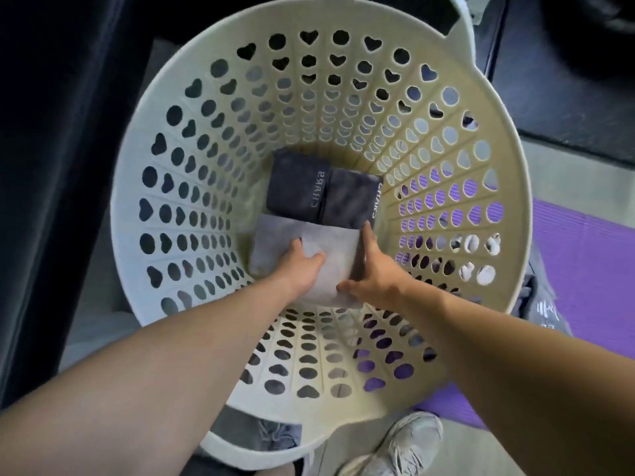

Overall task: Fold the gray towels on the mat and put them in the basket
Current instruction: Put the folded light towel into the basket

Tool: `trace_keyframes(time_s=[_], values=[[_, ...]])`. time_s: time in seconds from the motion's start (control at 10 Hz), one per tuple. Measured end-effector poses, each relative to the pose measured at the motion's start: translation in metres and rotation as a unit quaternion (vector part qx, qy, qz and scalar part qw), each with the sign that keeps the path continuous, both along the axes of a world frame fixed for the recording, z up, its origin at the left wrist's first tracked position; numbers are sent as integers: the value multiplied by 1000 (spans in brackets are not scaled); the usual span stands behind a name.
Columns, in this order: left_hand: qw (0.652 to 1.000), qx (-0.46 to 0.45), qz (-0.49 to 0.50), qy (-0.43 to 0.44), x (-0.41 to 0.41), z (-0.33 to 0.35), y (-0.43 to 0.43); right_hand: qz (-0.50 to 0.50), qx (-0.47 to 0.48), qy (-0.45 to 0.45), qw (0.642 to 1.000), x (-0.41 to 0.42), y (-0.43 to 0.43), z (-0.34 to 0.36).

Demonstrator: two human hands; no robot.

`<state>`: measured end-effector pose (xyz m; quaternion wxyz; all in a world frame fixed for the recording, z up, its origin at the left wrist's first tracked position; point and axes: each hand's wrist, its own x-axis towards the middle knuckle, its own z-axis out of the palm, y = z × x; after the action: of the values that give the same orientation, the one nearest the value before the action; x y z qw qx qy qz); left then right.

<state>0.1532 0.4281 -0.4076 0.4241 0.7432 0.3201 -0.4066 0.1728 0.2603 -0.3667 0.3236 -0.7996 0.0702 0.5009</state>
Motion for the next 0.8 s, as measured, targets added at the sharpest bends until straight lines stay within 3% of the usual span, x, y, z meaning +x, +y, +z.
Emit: trace_keyframes(time_s=[0.4,0.5,0.7,0.8], values=[[999,-18,-41,-11,-1,-41,-18,28,-88,13,996,3,-3,-50],[995,25,-86,-51,2,-44,-18,38,-97,-12,994,0,-1,-65],[959,152,-226,-83,15,-44,-23,-73,-105,-29,991,-7,0,-78],[942,205,-256,-65,21,-49,-21,-135,-140,-145,970,6,-4,-88]])
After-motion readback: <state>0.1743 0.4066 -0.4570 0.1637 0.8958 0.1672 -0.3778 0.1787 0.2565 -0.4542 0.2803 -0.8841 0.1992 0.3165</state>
